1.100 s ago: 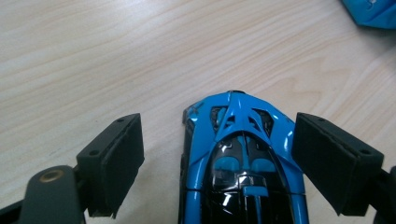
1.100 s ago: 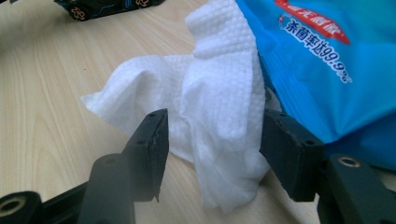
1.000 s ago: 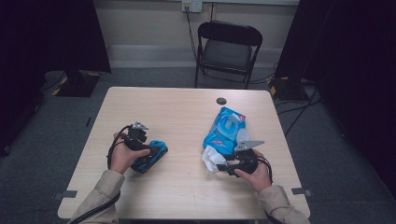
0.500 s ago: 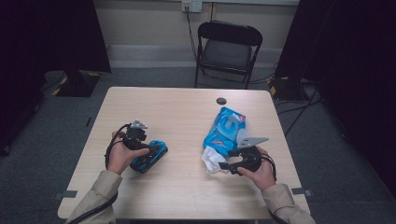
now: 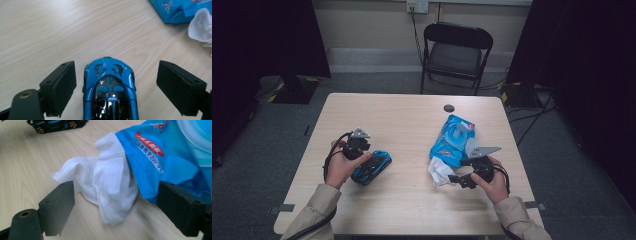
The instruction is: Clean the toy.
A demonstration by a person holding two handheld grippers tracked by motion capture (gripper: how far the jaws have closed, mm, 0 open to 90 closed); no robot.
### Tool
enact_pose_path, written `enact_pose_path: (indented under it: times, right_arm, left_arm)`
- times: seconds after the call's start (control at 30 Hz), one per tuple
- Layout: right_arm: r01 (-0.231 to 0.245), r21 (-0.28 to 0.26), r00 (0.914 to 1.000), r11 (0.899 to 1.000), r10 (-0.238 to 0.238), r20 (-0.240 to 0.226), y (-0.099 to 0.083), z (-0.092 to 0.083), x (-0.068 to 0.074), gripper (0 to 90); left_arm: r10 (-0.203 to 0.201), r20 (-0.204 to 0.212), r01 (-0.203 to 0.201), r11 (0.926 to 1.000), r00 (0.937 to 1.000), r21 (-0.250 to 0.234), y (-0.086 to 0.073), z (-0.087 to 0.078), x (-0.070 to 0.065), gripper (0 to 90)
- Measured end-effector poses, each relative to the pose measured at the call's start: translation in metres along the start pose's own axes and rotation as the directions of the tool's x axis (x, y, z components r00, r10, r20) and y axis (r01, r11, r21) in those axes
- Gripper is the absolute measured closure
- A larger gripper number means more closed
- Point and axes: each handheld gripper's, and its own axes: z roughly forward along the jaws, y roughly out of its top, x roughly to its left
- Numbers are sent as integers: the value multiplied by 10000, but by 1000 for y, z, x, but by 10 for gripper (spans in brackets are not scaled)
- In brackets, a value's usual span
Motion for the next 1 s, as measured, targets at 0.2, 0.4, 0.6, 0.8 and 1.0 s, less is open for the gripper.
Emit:
enact_pose_path:
  times: [0.2, 0.4, 0.6, 0.8, 1.0]
  right_arm:
    - [-53, -61, 10000, 10000, 53, 50, -1, -7, -4, 146]
    - [-117, -83, 9998, 9999, 118, 142, -4, -11, -4, 146]
    - [-176, -99, 9994, 9998, 179, 296, -12, -19, -3, 146]
    - [-285, -81, 9988, 9996, 288, 386, -19, -27, -6, 147]
    - [-370, -80, 9981, 9993, 373, 493, -25, -32, -10, 147]
  left_arm:
    - [120, 199, -118, 9999, 9997, -108, 3, -1, -9, 158]
    - [299, 477, -289, 9994, 9984, -216, 6, -2, -18, 158]
    - [502, 688, -482, 9984, 9964, -304, 5, -2, -27, 158]
    - [704, 966, -663, 9968, 9928, -455, 3, -4, -37, 158]
    - [883, 1212, -809, 9946, 9887, -650, 1, -6, -49, 158]
